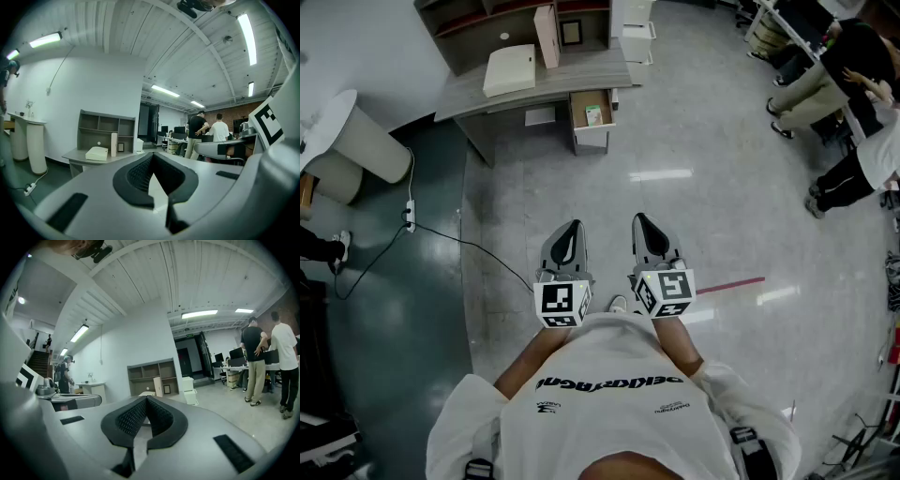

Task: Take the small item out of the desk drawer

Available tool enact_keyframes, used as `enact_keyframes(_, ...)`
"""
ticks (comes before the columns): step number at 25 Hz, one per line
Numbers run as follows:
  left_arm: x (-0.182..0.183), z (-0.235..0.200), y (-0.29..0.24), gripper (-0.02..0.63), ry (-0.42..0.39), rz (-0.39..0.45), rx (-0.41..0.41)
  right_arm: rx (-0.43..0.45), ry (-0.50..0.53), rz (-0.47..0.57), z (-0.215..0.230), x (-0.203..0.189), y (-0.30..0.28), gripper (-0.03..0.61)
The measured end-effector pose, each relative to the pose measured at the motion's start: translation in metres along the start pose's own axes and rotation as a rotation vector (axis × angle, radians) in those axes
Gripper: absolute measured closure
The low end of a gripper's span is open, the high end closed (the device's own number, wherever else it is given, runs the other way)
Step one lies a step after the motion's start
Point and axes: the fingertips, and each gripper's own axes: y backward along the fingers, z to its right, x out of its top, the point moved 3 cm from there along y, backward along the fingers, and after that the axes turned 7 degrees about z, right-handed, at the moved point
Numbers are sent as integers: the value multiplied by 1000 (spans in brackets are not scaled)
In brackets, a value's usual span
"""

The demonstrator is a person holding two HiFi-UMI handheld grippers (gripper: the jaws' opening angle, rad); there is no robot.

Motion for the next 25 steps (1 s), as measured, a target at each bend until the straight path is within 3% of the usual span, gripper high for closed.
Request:
enact_keyframes(13,-13,37,-10,598,-21,-14,39,67,-22,-3,33,-4,0,548)
enact_keyframes(25,-45,18,-52,598,2,-50,42,103,-39,-42,46,-33,-49,548)
